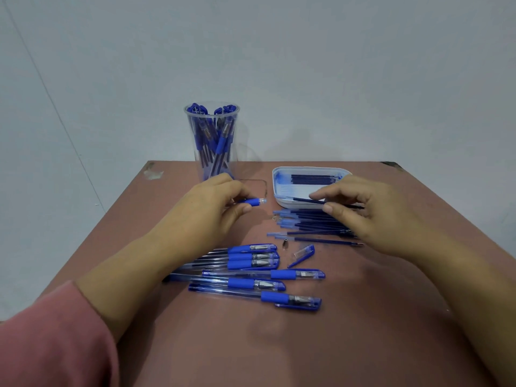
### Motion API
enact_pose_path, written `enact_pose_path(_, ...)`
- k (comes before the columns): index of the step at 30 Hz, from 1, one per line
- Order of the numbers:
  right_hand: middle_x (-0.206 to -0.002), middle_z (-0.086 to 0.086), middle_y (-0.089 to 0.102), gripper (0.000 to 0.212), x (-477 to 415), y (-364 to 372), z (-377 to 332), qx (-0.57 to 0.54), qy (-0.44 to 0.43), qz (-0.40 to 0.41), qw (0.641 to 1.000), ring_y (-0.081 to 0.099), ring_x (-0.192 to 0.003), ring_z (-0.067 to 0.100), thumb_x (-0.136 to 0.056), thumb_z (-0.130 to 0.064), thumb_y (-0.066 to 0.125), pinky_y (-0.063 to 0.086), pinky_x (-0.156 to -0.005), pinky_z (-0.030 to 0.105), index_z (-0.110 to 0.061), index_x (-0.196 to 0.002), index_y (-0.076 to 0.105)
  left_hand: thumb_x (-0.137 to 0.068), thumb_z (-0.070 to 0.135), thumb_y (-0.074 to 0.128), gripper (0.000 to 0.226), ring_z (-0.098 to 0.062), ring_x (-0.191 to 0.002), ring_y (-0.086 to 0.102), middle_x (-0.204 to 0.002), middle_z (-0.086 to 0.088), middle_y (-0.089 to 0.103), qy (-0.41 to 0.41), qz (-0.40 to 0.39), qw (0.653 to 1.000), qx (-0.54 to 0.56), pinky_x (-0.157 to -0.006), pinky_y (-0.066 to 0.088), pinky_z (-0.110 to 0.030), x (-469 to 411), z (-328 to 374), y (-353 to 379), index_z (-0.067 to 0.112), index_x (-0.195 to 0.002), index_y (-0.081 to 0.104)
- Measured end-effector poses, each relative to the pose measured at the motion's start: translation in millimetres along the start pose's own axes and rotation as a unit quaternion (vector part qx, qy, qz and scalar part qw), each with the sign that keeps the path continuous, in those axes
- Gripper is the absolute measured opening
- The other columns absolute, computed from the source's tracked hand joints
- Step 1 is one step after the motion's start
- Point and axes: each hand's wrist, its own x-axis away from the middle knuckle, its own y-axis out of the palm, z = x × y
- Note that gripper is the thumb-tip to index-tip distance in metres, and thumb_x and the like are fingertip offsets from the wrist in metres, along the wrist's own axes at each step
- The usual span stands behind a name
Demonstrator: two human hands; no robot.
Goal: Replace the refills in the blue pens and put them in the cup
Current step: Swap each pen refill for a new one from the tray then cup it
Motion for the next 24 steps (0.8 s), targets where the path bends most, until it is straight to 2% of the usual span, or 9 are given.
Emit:
enact_pose_path(10,-0.094,-0.009,0.066,0.034,-4.6,12.1,4.6,-0.015,-0.008,-0.01,1.0,0.061,-0.092,0.008,-0.089,-0.011,0.064,0.046,-0.08,0.014,-0.043,-0.099,0.062,-0.093,0.026,0.062,0.015,-0.004,-0.083,0.051,-0.092,0.01,0.055,-0.012,-0.008,1.0,0.009,-0.072,0.038,-0.008,-0.1,0.6,-0.2,0.022,-0.106,0.069)
enact_pose_path(15,-0.093,-0.013,0.065,0.034,-4.8,15.0,5.2,-0.007,-0.012,-0.014,1.0,0.06,-0.091,0.004,-0.089,-0.009,0.064,0.042,-0.078,0.007,-0.041,-0.099,0.062,-0.092,0.024,0.063,0.014,-0.003,-0.082,0.051,-0.092,0.009,0.056,-0.008,-0.001,1.0,0.01,-0.074,0.037,-0.007,-0.7,-0.9,-1.4,0.022,-0.105,0.069)
enact_pose_path(20,-0.09,-0.02,0.062,0.025,-5.4,20.3,0.7,0.013,-0.053,-0.007,0.998,0.058,-0.089,-0.003,-0.088,-0.02,0.058,0.041,-0.078,0.006,-0.038,-0.103,0.065,-0.091,0.032,0.061,0.017,-0.004,-0.084,0.053,-0.094,0.013,0.055,0.021,-0.019,1.0,-0.005,-0.075,0.042,-0.015,1.3,3.8,-2.3,0.026,-0.105,0.069)
enact_pose_path(24,-0.092,-0.017,0.061,0.028,-7.5,30.4,-4.4,0.02,-0.054,-0.037,0.998,0.058,-0.091,0.003,-0.088,-0.03,0.056,0.043,-0.079,0.013,-0.041,-0.112,0.066,-0.091,0.032,0.06,0.019,-0.005,-0.083,0.053,-0.092,0.014,0.053,0.037,-0.024,0.999,-0.006,-0.076,0.047,-0.024,3.8,9.5,0.0,0.023,-0.105,0.07)
